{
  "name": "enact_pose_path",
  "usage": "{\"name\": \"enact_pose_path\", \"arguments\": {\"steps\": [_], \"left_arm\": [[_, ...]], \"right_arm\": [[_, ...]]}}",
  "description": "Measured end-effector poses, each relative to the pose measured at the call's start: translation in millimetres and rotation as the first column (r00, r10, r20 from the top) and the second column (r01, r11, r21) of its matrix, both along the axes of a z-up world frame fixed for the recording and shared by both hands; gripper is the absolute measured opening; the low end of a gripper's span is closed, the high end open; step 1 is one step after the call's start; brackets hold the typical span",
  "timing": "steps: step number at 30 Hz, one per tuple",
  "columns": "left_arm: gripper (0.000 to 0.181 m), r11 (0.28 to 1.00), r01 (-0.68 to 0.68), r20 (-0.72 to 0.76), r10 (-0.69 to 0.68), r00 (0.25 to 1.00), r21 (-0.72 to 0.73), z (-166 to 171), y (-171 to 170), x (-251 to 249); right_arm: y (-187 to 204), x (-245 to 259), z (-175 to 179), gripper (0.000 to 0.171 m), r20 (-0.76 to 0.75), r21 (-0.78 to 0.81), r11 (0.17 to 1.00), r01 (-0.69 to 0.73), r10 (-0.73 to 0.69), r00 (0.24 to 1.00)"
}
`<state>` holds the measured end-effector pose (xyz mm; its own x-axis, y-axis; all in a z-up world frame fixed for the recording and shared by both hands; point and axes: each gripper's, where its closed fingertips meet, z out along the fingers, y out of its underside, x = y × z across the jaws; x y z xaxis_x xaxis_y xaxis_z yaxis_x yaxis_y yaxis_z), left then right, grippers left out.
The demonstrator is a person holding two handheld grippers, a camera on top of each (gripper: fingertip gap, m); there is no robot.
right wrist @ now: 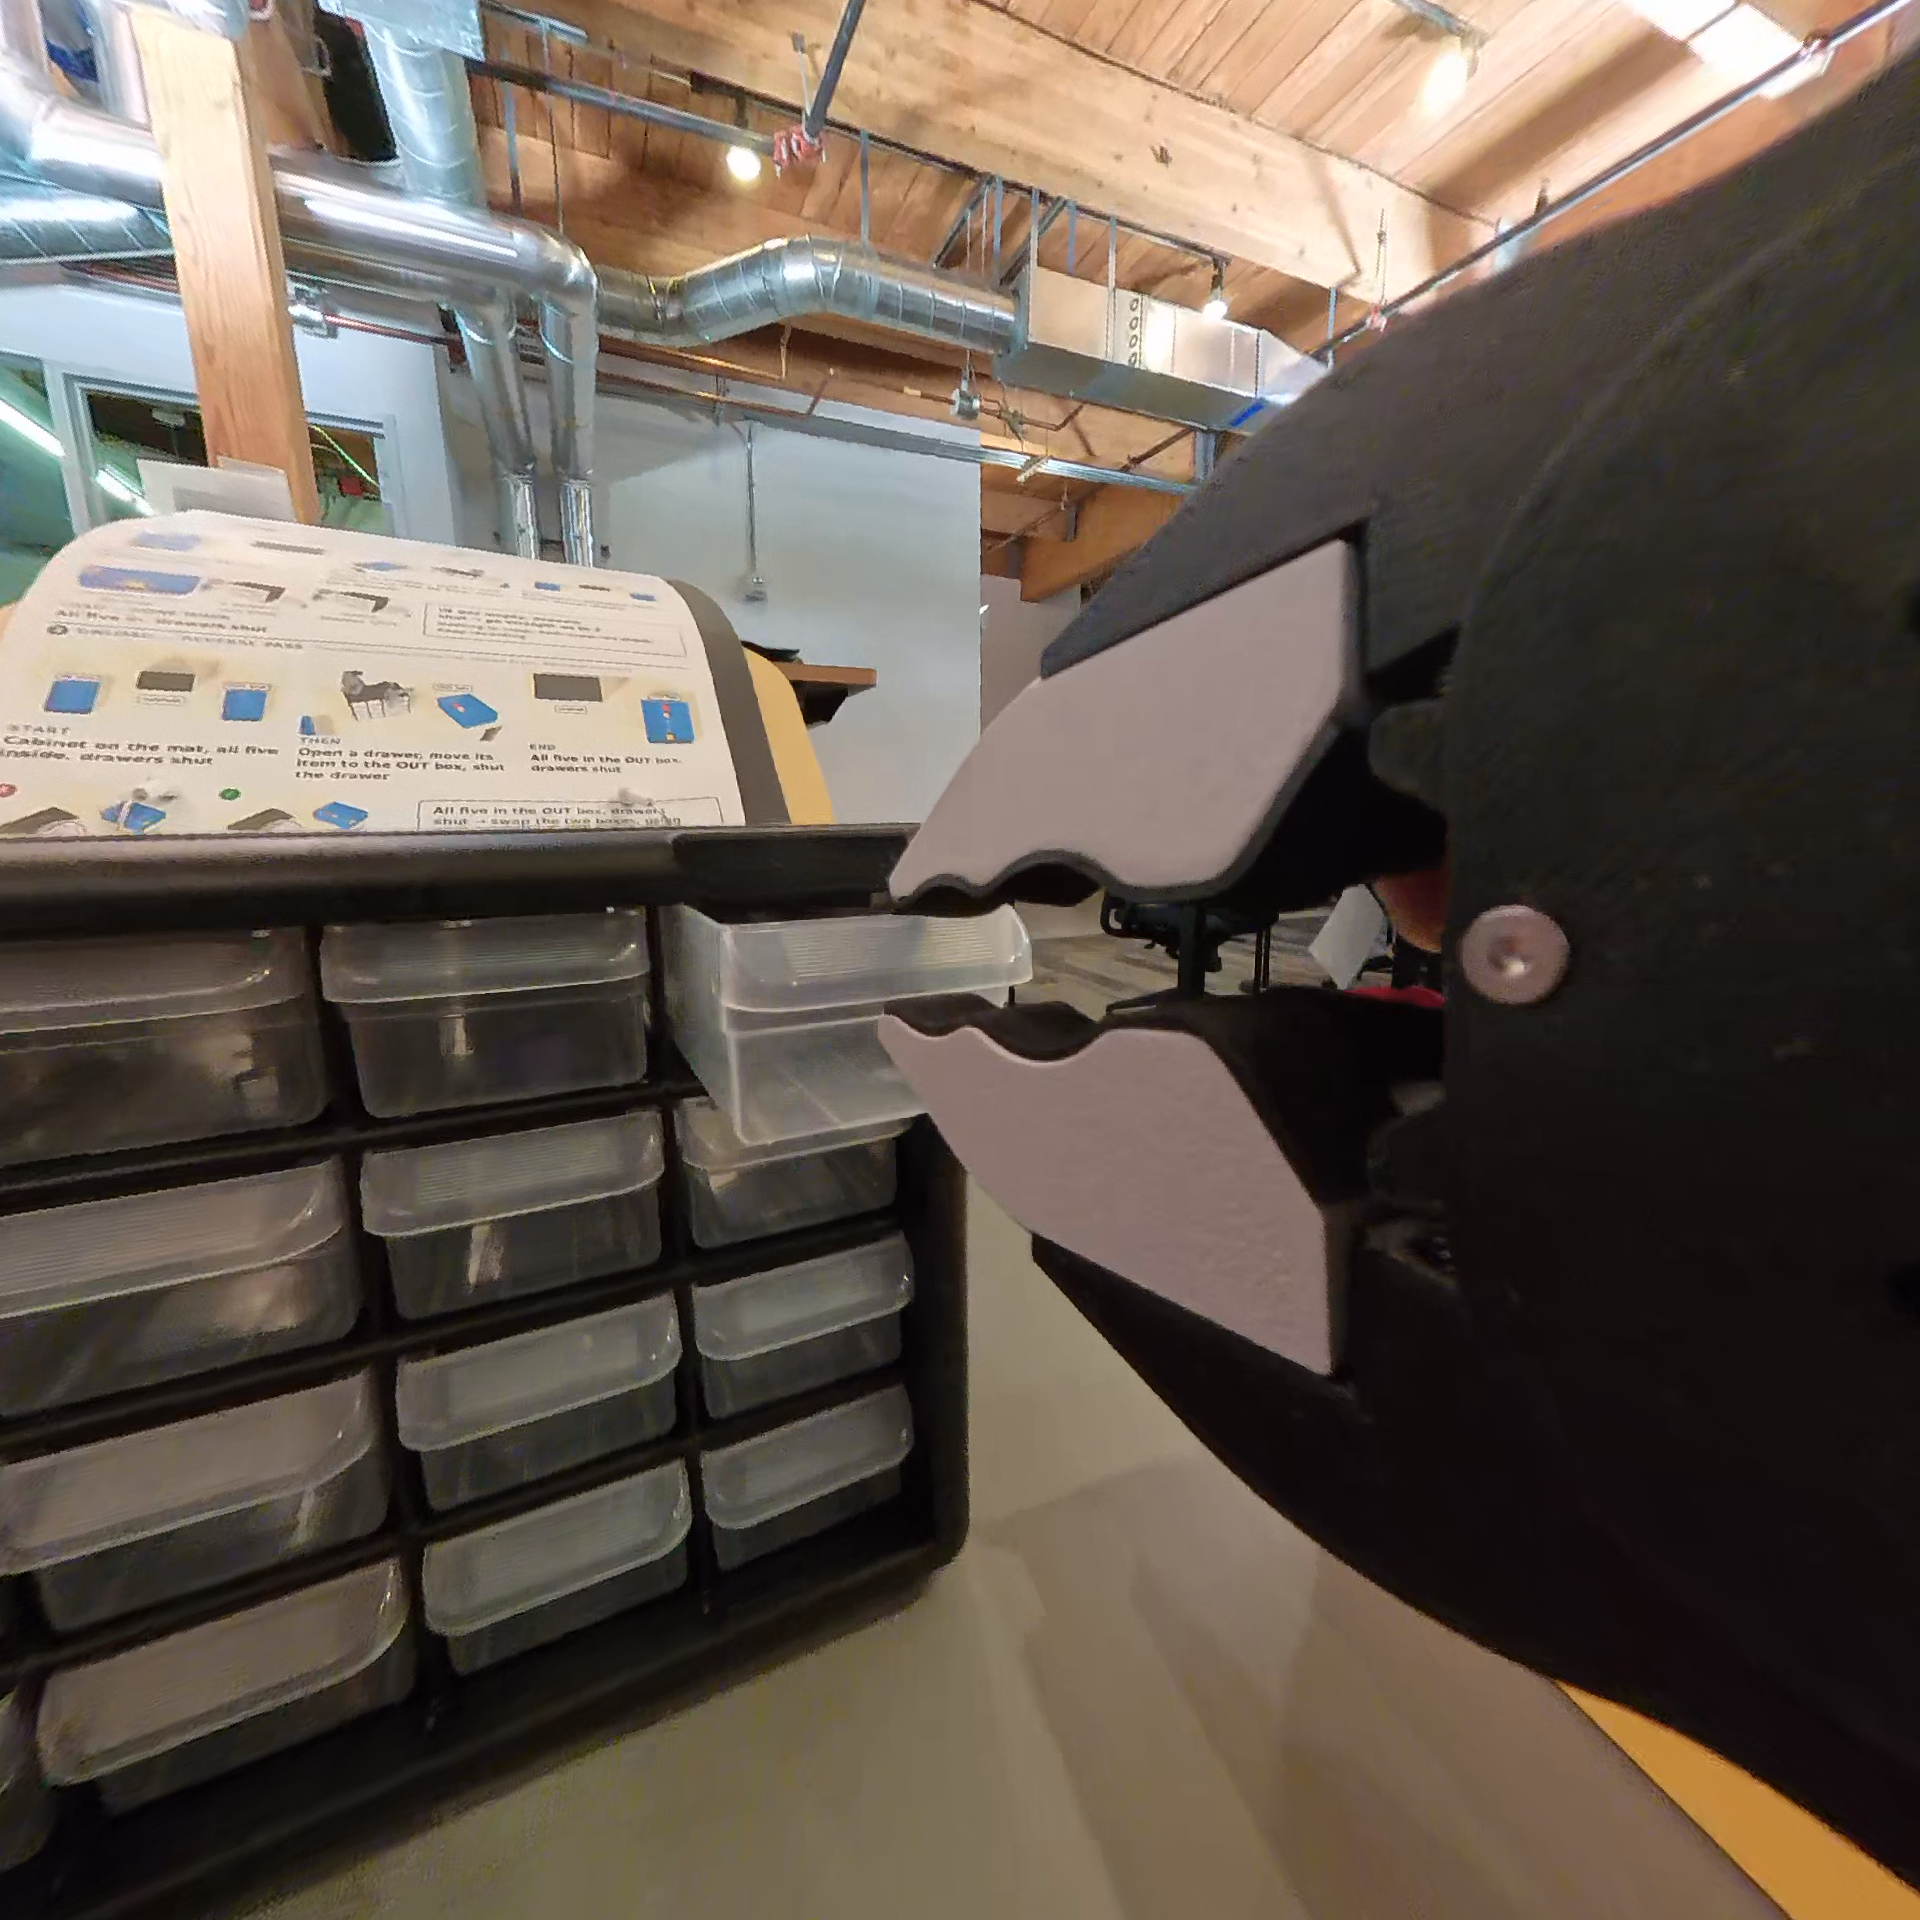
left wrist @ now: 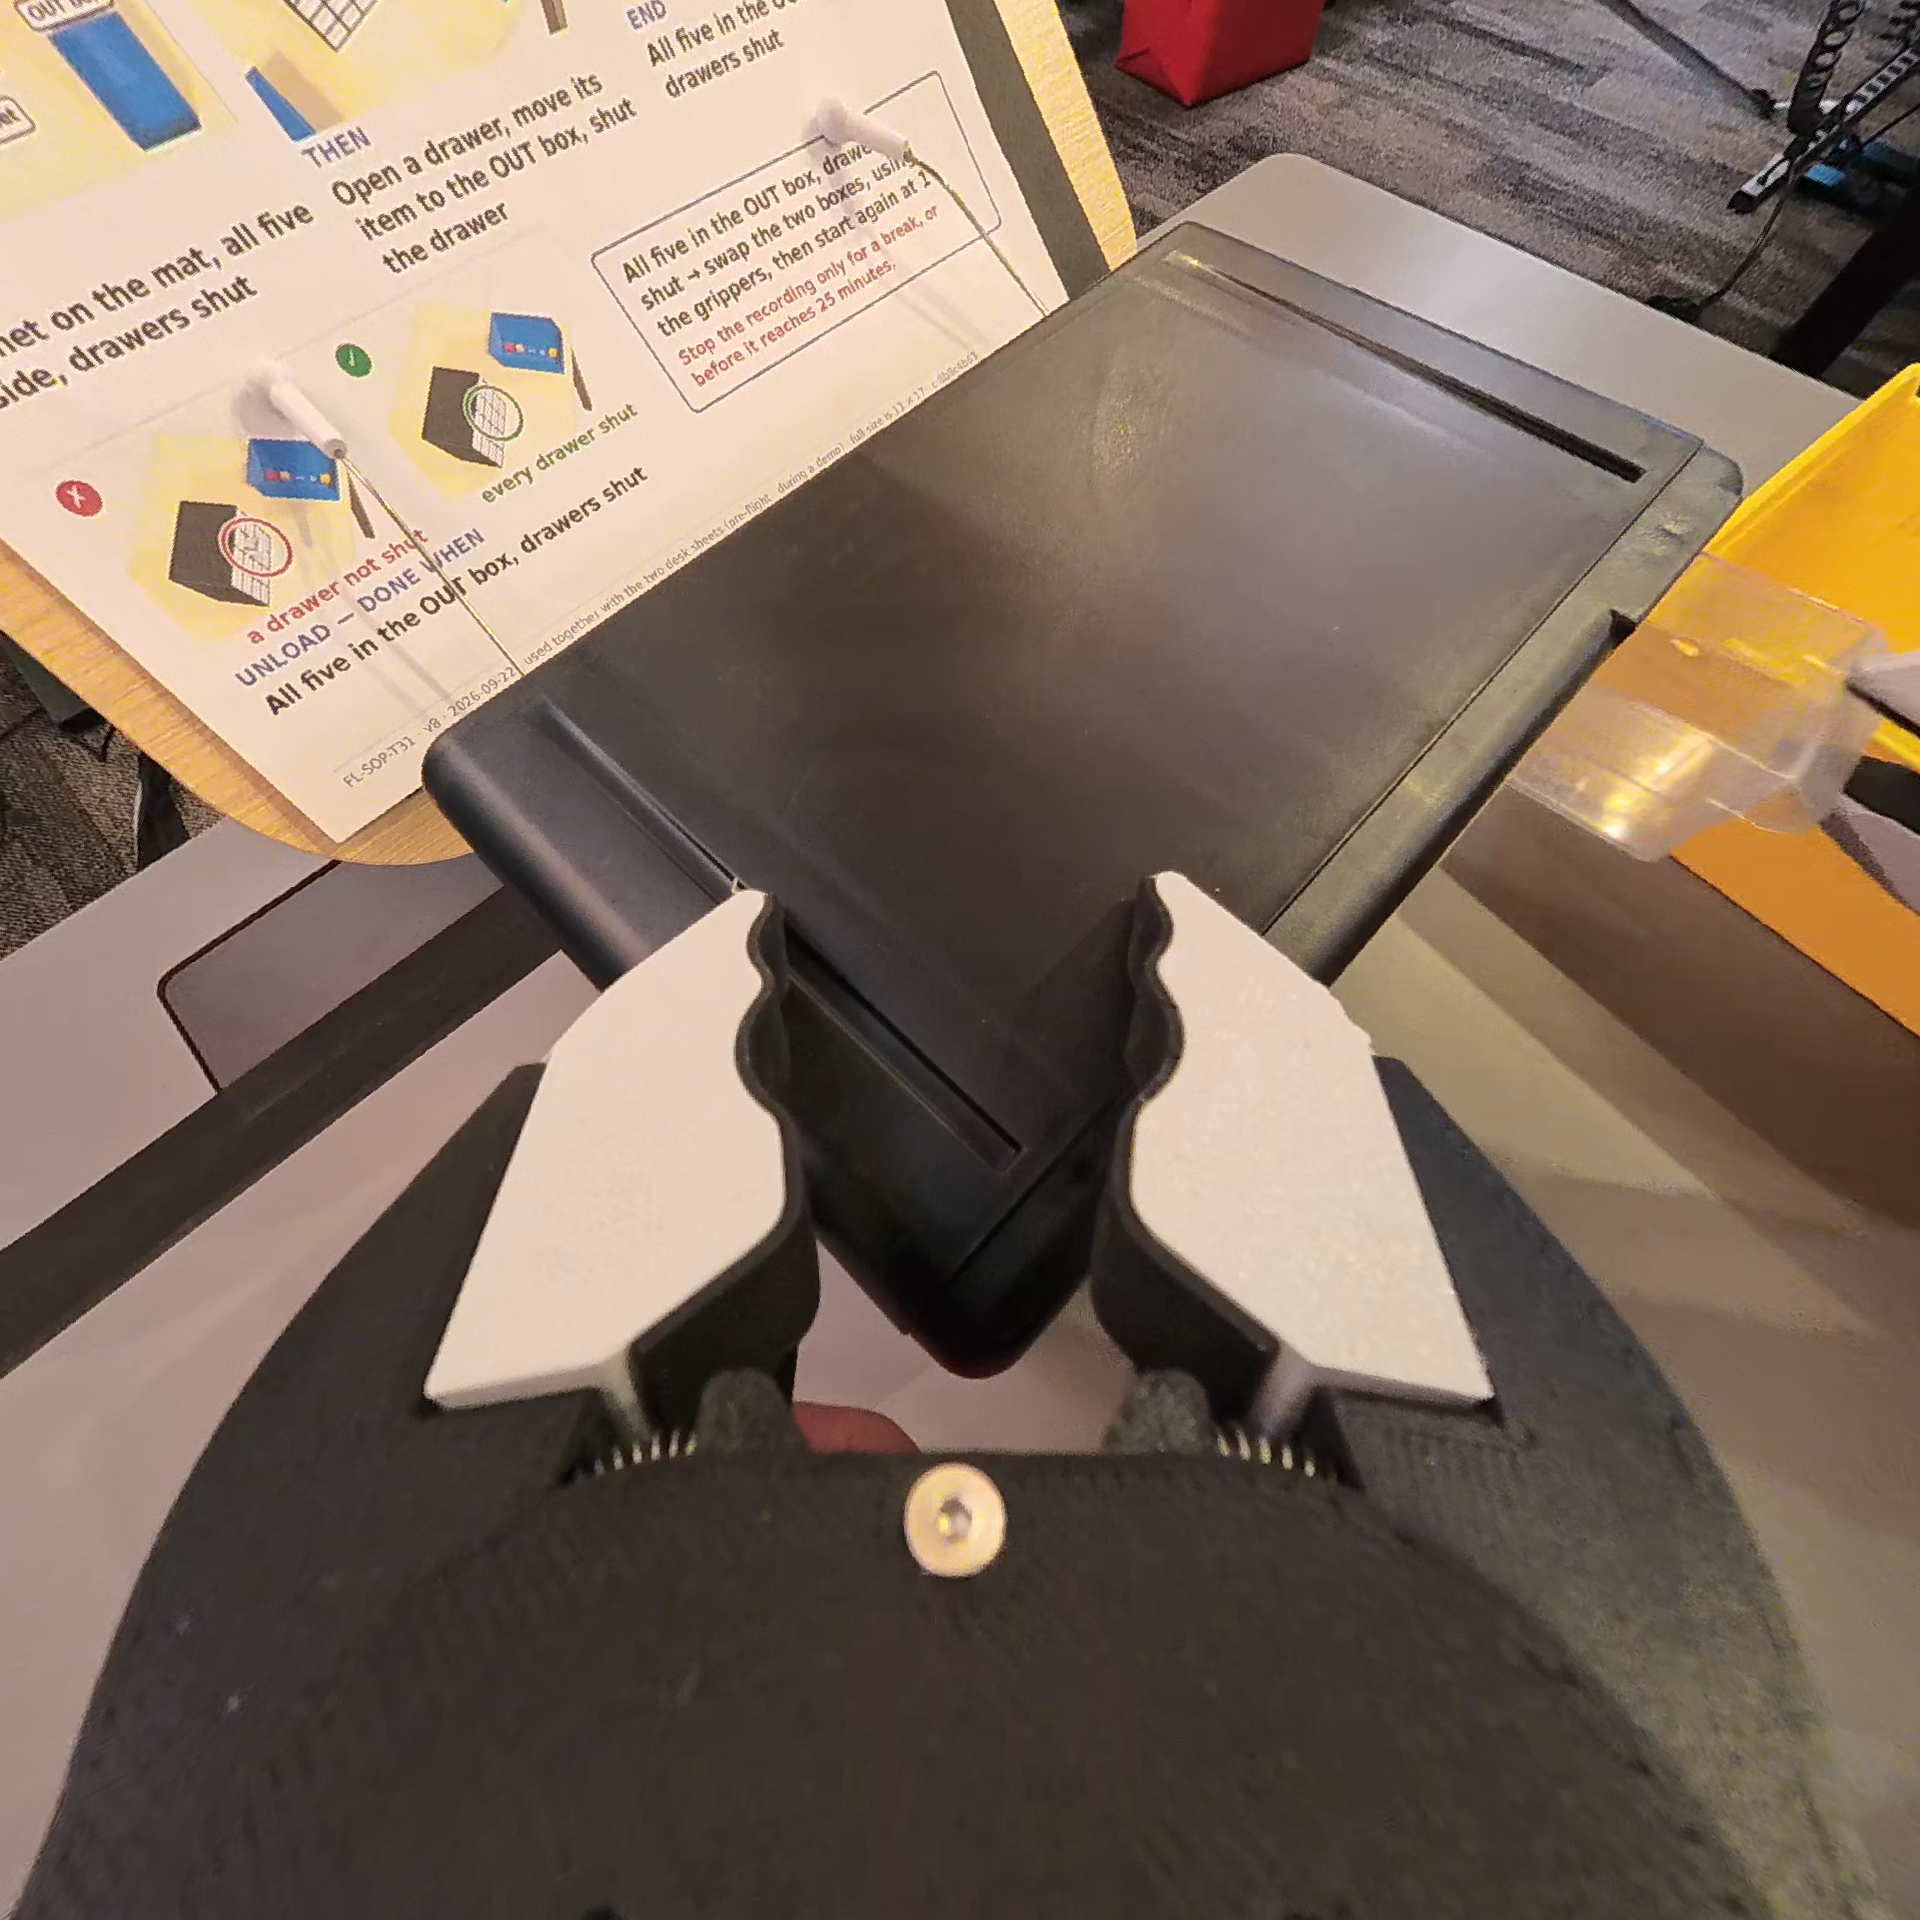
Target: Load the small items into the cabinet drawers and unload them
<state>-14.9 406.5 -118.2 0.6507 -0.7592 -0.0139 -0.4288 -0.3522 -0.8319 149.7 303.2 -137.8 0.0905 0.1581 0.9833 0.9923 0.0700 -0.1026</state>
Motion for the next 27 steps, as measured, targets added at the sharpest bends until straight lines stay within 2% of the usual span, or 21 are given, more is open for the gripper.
{"name": "enact_pose_path", "arguments": {"steps": [14, 17, 19, 23, 26, 27], "left_arm": [[0.064, 1.000, -0.003, 0.011, 0.003, 1.000, 0.004, 0.2, -0.2, -0.1], [0.064, 1.000, -0.004, 0.011, 0.004, 1.000, 0.004, 0.2, -0.2, -0.2], [0.065, 1.000, -0.006, 0.013, 0.006, 1.000, 0.003, 0.1, -0.4, -0.2], [0.064, 1.000, -0.005, 0.008, 0.005, 1.000, -0.001, 0.2, -0.1, -0.1], [0.064, 1.000, -0.005, 0.005, 0.005, 1.000, -0.004, 0.2, -0.1, -0.1], [0.065, 1.000, -0.006, 0.006, 0.006, 1.000, -0.004, 0.1, -0.2, -0.1]], "right_arm": [[-56.1, -2.7, -0.7, 0.014, -0.038, -0.088, 0.993, -0.073, 0.070, 0.997], [-59.0, -5.5, -11.3, 0.027, -0.014, -0.151, 0.984, -0.097, 0.096, 0.995], [-62.6, -7.1, -8.3, 0.028, -0.037, -0.190, 0.973, -0.130, 0.125, 0.991], [-63.0, -12.2, 23.5, 0.025, -0.261, -0.310, 0.914, -0.260, 0.181, 0.948], [-41.1, -5.7, 25.8, 0.034, -0.315, -0.505, 0.821, -0.267, 0.113, 0.942], [-33.9, -6.2, 24.1, 0.031, -0.316, -0.552, 0.784, -0.285, 0.120, 0.941]]}}
